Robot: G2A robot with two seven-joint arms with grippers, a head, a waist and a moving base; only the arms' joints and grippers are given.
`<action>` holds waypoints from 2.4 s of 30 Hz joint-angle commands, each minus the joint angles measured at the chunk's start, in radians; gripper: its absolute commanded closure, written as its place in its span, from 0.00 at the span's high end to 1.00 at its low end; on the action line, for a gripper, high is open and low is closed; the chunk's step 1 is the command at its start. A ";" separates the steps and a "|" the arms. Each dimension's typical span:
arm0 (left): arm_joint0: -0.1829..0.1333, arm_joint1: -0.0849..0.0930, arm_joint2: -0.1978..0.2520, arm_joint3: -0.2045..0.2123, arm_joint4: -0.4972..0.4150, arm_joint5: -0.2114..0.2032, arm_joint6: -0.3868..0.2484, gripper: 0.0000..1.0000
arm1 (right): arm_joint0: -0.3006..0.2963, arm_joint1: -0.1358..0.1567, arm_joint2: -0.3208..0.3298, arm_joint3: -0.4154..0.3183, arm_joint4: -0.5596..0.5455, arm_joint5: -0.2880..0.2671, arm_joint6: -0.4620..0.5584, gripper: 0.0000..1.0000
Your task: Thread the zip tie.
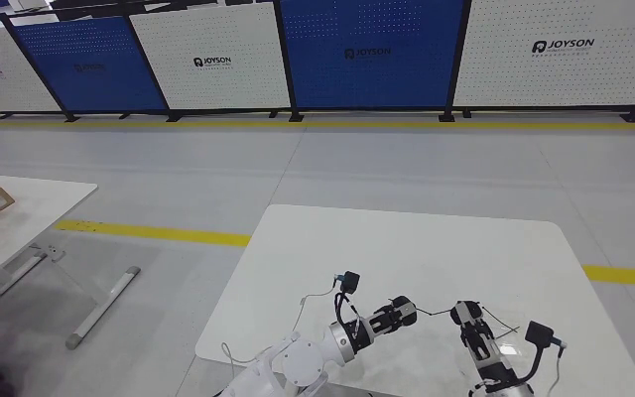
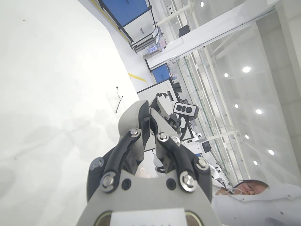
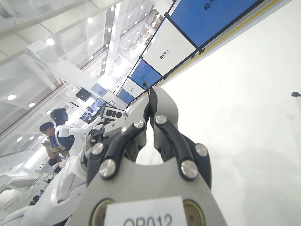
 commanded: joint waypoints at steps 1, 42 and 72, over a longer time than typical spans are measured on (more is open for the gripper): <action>0.000 0.000 0.000 0.000 0.000 0.000 0.000 0.00 | 0.000 0.000 0.000 0.000 0.000 0.000 0.000 0.00; 0.003 -0.002 0.004 -0.003 -0.024 -0.004 0.008 0.00 | 0.055 -0.018 -0.017 0.058 0.082 -0.018 0.083 0.00; 0.008 0.002 0.015 -0.021 0.047 0.041 0.017 0.20 | 0.047 -0.025 0.006 0.053 0.086 -0.020 0.096 0.00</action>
